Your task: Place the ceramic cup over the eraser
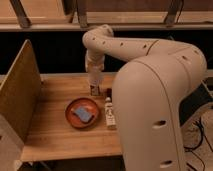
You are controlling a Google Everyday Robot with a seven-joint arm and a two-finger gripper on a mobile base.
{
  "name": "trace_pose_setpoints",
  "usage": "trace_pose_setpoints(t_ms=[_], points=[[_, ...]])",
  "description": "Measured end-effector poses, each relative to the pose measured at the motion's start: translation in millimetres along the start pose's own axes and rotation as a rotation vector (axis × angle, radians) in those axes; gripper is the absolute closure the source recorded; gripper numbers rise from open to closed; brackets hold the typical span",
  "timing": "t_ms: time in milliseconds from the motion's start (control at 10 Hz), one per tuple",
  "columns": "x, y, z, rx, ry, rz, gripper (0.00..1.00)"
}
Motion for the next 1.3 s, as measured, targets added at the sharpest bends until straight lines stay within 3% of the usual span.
trace_pose_setpoints(t_ms=[400, 700, 1100, 1300], points=[[-13.9, 0.7, 37.5, 0.049, -0.024, 0.007, 1.00], [-30.3, 7.0, 69.7, 0.059, -0.059, 0.000, 1.00], [-45.1, 20.6, 97.3, 0.027, -0.111, -0.018, 1.00], [-41.0, 28.3, 102.8, 0.006, -0.114, -0.016, 1.00]])
